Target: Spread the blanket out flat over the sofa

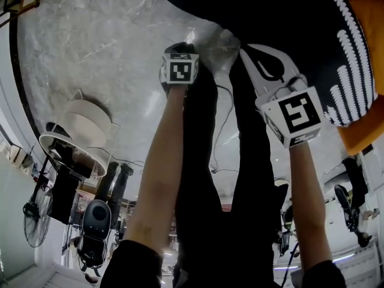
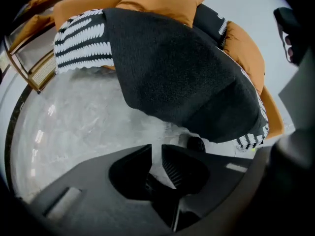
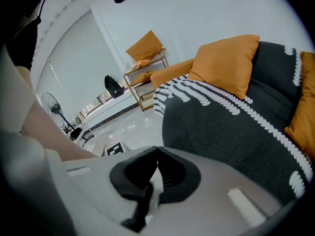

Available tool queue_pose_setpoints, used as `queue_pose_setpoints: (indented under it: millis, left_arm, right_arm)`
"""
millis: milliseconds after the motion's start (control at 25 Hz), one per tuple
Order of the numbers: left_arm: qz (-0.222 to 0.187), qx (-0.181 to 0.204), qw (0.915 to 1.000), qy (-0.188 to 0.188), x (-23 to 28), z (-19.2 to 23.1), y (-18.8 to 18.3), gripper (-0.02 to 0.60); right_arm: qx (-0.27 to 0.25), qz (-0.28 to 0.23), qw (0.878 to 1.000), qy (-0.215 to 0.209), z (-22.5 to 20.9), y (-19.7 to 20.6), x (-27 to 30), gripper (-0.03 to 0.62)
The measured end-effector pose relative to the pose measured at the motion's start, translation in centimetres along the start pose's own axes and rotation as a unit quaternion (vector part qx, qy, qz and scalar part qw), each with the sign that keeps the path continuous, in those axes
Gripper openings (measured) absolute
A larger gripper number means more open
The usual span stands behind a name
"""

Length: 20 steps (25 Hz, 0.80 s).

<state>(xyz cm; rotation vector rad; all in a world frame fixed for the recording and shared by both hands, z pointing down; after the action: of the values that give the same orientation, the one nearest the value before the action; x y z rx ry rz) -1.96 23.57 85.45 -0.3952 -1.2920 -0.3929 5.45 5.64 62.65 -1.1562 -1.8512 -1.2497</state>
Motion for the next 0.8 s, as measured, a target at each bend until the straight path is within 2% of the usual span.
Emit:
queue_pose_setpoints:
  millis: [280, 400, 800]
  left_arm:
    - [-0.033, 0.027, 0.9991, 0.009, -1.8, -1.4, -2.0, 0.084]
    - [-0.044, 0.04, 0.9982, 0.012, -3.0, -1.6, -2.6, 0.089]
    - [-0.076, 0.053, 0.9956, 0.015, -10.5, -3.4, -4.5, 0.094]
  right_arm:
    - [0.005, -0.001, 1.0, 0.003, 0.2, 0.0, -0.9, 0.003]
    - [0.007, -0.019, 1.0, 0.004, 0.8, -0.7, -1.4, 0.003]
    - [-0.001, -0.04, 0.999, 0.01, 1.9, -3.7, -6.7, 0.003]
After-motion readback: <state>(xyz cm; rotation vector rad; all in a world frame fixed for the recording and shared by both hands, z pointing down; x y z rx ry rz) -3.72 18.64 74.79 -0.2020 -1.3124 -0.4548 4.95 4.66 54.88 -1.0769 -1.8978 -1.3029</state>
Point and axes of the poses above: the fingertips, and each gripper's own axes: x forward along the fingers, z to its left, y out of its underside, the point moved 6 cm from there along -x, backward along the fingers, and after that the axes turned 14 degrees about z, right-handed, at the moved point
